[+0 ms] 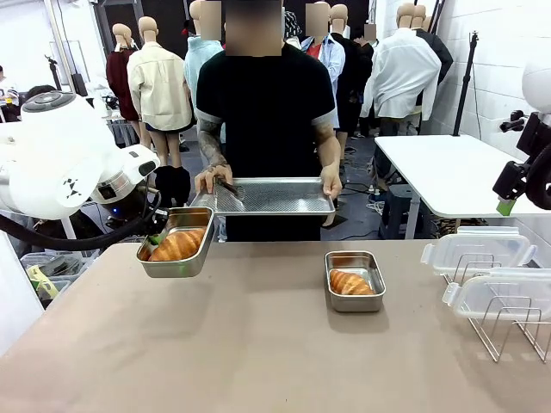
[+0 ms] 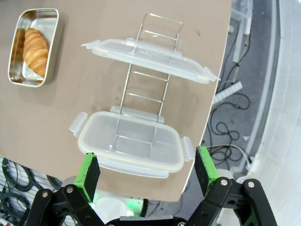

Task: Place the bread in airtight containers.
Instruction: Once an object is inside an Airtight Container , place the container in the center of the table.

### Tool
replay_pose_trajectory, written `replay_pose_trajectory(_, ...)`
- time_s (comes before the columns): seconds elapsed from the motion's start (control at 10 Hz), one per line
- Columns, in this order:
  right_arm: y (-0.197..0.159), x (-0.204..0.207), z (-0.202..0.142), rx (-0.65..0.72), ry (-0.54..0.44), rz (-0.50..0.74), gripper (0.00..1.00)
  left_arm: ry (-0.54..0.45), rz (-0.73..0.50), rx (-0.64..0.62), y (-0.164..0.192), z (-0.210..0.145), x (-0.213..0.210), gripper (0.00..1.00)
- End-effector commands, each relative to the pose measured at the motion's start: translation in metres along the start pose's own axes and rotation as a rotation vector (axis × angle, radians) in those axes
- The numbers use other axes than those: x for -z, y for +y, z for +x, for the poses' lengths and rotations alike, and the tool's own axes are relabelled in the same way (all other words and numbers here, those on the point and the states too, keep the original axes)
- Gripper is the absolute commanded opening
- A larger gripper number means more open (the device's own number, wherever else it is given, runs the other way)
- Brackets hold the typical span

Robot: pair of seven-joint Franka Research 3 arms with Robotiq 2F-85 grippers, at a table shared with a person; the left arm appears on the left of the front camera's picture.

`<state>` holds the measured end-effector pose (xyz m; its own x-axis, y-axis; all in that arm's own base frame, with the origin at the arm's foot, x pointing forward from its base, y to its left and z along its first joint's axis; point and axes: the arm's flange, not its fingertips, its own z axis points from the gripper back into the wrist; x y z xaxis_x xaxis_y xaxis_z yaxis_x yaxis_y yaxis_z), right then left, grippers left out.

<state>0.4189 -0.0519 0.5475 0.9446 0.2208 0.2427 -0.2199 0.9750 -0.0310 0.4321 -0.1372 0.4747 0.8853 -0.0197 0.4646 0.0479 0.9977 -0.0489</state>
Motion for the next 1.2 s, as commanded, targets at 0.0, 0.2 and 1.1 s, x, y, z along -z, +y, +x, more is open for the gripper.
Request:
replay_pose_trajectory(0.0,0.000,-0.002,0.001,0.006,0.016,-0.007,1.00,-0.010,-0.001,0.004,0.002,0.001,-0.003,0.00)
replay_pose_trajectory(0.2,0.000,-0.002,0.001,0.006,0.016,-0.007,1.00,0.000,0.000,0.000,0.000,0.000,0.000,0.00)
replay_pose_trajectory(1.1,0.000,-0.002,0.001,0.006,0.016,-0.007,1.00,0.030,0.080,-0.066,0.089,-0.016,0.109,0.00)
